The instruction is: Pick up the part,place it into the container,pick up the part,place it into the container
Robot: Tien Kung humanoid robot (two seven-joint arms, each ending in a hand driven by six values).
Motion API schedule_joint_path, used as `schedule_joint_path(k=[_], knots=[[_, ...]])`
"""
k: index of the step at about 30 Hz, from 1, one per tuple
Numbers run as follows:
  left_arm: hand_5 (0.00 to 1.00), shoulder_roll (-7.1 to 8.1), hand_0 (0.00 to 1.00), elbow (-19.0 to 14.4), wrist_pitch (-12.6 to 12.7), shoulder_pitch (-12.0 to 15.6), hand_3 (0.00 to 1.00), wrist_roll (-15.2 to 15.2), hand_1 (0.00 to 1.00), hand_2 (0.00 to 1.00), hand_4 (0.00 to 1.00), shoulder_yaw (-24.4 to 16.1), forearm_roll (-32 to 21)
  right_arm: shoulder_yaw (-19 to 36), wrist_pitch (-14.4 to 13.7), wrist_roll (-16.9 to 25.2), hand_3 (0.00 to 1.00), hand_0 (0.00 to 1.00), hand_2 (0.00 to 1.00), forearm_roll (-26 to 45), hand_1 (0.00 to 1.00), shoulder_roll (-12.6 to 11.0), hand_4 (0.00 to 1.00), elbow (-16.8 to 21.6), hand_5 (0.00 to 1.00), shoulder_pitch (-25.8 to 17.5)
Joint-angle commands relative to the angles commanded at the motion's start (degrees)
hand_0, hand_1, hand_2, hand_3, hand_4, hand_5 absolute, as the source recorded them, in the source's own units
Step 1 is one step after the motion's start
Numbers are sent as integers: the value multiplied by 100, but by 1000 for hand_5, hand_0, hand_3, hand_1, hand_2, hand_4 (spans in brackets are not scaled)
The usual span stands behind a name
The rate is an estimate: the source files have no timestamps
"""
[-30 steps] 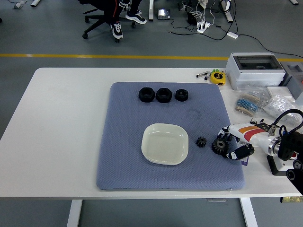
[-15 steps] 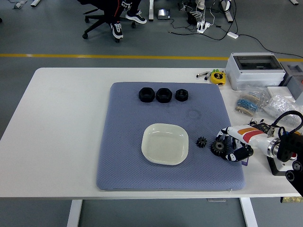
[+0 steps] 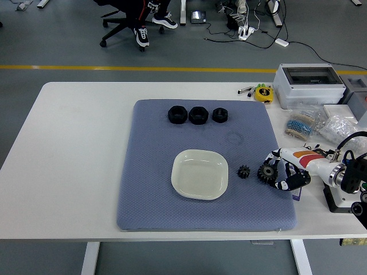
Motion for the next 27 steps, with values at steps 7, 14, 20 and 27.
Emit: schedule_joint_path(k=[7, 14, 20, 27], knots=[[571, -2, 680, 4, -5, -14, 550, 3, 664, 629, 605, -23, 31, 82, -148, -7, 363, 92, 280, 154, 154, 101, 723, 269, 89, 19], [571, -5, 680, 7, -15, -26, 550, 13, 663, 628, 605, -50, 79, -66, -387, -56, 373, 93, 279, 124, 154, 366, 720, 601, 80, 249], [571, -4, 680, 10, -18, -26, 550, 25, 658, 628, 605, -86, 121, -261, -420, -108, 391, 99, 293, -4, 165, 533, 715, 715, 88, 527], [570, 12, 680, 22, -11, -27, 550, 24, 652, 629, 605, -118, 141, -304, -355, -151, 406, 109, 313, -89, 182, 447, 702, 614, 120, 693]])
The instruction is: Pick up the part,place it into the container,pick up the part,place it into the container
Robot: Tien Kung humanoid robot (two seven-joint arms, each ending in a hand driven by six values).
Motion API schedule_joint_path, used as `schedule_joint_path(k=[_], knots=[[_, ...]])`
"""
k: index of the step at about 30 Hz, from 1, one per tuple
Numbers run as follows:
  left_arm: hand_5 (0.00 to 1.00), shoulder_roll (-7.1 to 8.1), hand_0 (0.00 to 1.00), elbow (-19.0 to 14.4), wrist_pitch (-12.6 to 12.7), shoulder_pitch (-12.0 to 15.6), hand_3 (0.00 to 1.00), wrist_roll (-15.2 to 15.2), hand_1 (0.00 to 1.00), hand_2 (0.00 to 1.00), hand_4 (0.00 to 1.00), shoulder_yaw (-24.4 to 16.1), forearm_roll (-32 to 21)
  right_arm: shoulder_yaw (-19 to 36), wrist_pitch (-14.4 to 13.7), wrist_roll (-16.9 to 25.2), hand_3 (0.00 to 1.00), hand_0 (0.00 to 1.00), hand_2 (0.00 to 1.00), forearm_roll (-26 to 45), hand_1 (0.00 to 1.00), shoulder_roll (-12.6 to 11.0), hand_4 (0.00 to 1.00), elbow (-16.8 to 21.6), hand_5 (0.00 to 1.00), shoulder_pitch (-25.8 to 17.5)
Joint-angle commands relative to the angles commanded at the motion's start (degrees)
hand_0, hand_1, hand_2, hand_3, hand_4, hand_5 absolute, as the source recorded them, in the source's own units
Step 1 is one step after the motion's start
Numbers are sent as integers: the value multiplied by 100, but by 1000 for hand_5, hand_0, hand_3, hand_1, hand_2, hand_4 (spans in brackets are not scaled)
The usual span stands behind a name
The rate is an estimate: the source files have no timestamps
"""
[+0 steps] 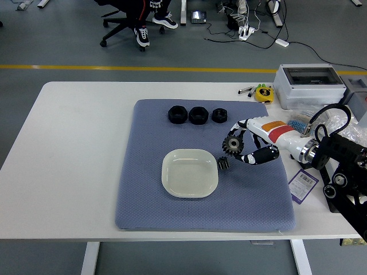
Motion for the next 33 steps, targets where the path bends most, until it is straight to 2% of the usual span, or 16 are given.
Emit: schedule_joint_path(k=[4, 12, 21, 22, 27, 28, 33], knots=[[571, 5, 680, 9, -3, 10, 549, 13, 653, 628, 605, -49, 58, -4, 32, -14, 410, 114, 319, 10, 186, -43, 701, 9, 119, 15], [571, 0, 680, 15, -12, 25, 550, 32, 654, 629, 605, -98, 132, -260, 70, -18, 414, 117, 326, 108, 193, 22, 702, 158, 121, 104], [570, -14, 680, 22, -18, 36, 549, 37, 653, 630, 605, -145, 183, -927, 126, -39, 418, 127, 338, 243, 201, 291, 689, 266, 138, 422], [570, -16, 680, 21, -18, 38, 550, 38, 652, 630, 606, -145, 184, -1040, 128, -37, 433, 136, 370, 263, 221, 335, 569, 245, 241, 478], [570, -21, 680, 20, -27, 51, 550, 47, 652, 630, 606, -165, 221, -1468, 167, -33, 433, 136, 370, 79, 221, 555, 569, -4, 241, 712], [570, -21, 680, 19, -28, 54, 550, 49, 653, 631, 606, -165, 224, -1521, 169, -31, 629, 211, 482, 19, 291, 588, 888, -61, 360, 745], [570, -13, 680, 20, -32, 75, 550, 58, 653, 631, 606, -198, 266, -1728, 247, -43, 629, 211, 482, -230, 291, 730, 888, -346, 360, 886]])
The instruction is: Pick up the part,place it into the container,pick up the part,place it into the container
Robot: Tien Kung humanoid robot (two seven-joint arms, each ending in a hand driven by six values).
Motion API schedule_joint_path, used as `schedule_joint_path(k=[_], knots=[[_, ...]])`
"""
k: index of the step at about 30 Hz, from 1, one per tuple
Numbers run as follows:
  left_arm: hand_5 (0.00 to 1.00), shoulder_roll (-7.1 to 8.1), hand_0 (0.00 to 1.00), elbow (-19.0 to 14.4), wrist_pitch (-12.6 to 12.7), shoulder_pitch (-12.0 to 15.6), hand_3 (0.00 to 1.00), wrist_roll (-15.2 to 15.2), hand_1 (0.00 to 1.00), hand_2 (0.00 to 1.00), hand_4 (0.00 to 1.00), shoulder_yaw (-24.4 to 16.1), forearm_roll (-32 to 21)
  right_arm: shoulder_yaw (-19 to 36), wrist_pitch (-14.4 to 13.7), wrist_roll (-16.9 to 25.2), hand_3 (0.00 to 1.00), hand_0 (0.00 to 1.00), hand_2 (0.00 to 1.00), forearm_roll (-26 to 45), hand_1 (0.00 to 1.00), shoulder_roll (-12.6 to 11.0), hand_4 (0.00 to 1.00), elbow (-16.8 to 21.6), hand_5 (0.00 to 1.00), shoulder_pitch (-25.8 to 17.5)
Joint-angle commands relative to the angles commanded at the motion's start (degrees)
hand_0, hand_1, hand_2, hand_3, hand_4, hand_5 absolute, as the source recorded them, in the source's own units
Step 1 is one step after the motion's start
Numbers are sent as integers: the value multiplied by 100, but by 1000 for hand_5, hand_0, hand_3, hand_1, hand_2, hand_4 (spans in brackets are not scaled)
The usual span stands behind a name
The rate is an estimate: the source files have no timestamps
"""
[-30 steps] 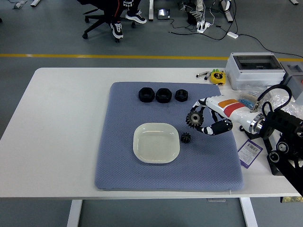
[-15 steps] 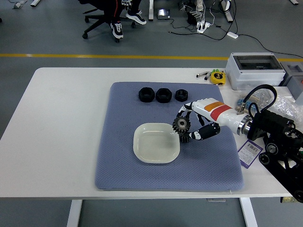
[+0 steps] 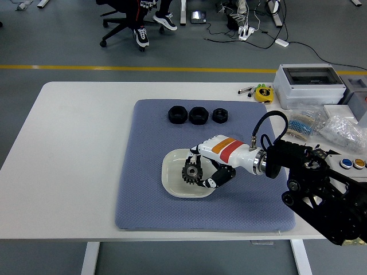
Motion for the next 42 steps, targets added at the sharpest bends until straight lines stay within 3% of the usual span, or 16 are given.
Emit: schedule_joint_path(k=[1, 6, 7, 19, 20, 25, 26, 31, 32, 42], knots=[[570, 1, 680, 0, 0, 6, 550, 1, 646, 629, 605, -4, 3, -23, -12, 6, 967, 263, 707, -29, 391, 16, 998, -32, 437, 16], [570, 2, 680, 1, -9, 32, 550, 16, 646, 629, 605, -39, 55, -68, -152, 21, 967, 263, 707, -47, 391, 85, 998, -160, 437, 59], [570, 2, 679, 1, -9, 34, 549, 16, 648, 631, 605, -40, 56, -67, -166, 24, 998, 285, 798, -45, 420, 90, 998, -167, 448, 62], [570, 10, 680, 1, -24, 57, 549, 31, 645, 631, 605, -85, 126, 546, -329, 55, 998, 289, 799, 13, 425, -68, 998, -147, 462, -46], [570, 12, 679, 1, -25, 51, 549, 29, 645, 630, 605, -83, 126, 630, -337, 79, 852, 272, 717, -19, 393, -112, 998, -200, 416, -49], [570, 16, 679, 3, -21, 24, 549, 15, 645, 630, 605, -61, 97, 725, -333, 124, 852, 272, 717, -65, 393, -259, 998, -520, 416, -58], [570, 16, 679, 4, -20, 24, 549, 16, 644, 629, 605, -66, 98, 701, -329, 122, 669, 244, 656, -26, 355, -259, 936, -594, 353, -54], [570, -7, 679, 0, -30, 8, 549, 20, 644, 629, 605, -54, 97, 568, -321, 111, 669, 244, 656, 89, 355, -189, 936, -980, 353, -60], [569, -10, 679, -2, -31, 3, 550, 17, 654, 630, 604, -43, 86, 552, -330, 114, 605, 238, 591, 103, 349, -177, 860, -1025, 325, -64], [570, -32, 680, -2, -27, 17, 549, 13, 655, 630, 604, -40, 53, 441, -512, 153, 584, 228, 559, 236, 339, -75, 830, -1439, 319, -50]])
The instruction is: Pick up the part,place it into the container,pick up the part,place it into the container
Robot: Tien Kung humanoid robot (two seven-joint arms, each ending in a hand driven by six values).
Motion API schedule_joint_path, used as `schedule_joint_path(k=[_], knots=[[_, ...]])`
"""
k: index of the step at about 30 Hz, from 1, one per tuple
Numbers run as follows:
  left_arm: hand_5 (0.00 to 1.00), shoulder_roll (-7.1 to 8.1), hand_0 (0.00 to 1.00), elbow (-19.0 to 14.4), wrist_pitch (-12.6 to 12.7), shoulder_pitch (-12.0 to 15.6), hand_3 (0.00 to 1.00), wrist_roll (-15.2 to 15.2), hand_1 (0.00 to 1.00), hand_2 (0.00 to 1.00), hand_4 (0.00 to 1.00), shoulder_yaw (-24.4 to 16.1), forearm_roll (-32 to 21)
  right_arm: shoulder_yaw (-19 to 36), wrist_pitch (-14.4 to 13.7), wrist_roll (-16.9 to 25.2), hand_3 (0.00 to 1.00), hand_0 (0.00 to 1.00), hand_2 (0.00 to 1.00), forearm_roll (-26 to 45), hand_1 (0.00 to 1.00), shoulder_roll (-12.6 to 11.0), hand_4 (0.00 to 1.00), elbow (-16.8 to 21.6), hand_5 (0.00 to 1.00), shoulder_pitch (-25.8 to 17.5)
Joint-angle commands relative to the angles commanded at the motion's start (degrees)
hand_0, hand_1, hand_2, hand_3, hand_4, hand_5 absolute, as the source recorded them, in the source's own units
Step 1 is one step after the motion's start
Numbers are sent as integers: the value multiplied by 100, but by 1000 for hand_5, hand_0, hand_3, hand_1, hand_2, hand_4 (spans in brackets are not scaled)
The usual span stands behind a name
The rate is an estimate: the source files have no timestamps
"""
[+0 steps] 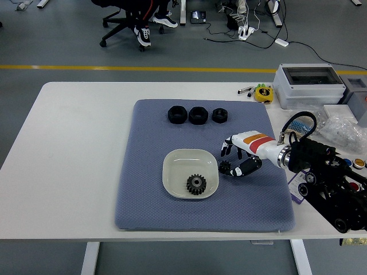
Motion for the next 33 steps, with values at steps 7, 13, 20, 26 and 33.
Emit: schedule_joint_path(k=[7, 13, 20, 26, 33], knots=[[570, -10, 680, -2, -6, -11, 549, 5, 653, 627, 604, -3, 20, -43, -46, 26, 578, 224, 552, 21, 334, 56, 812, -180, 313, -3], [570, -5, 680, -4, -7, -12, 549, 5, 655, 628, 604, 0, 14, -61, -24, 31, 576, 216, 548, 35, 334, 59, 798, -233, 298, -7], [570, -5, 680, -4, -9, -20, 550, 5, 654, 627, 604, 5, 11, -89, -17, 69, 481, 177, 452, 106, 292, 59, 717, -276, 262, -13], [570, -11, 680, -3, -8, -16, 549, 7, 656, 628, 605, -6, 19, -128, -1, 125, 427, 122, 366, 195, 236, 65, 716, -275, 265, -16], [571, -16, 680, -4, -11, -18, 549, 9, 658, 628, 605, -7, 25, -179, -3, 151, 401, 105, 316, 319, 193, 72, 767, -282, 250, -19]])
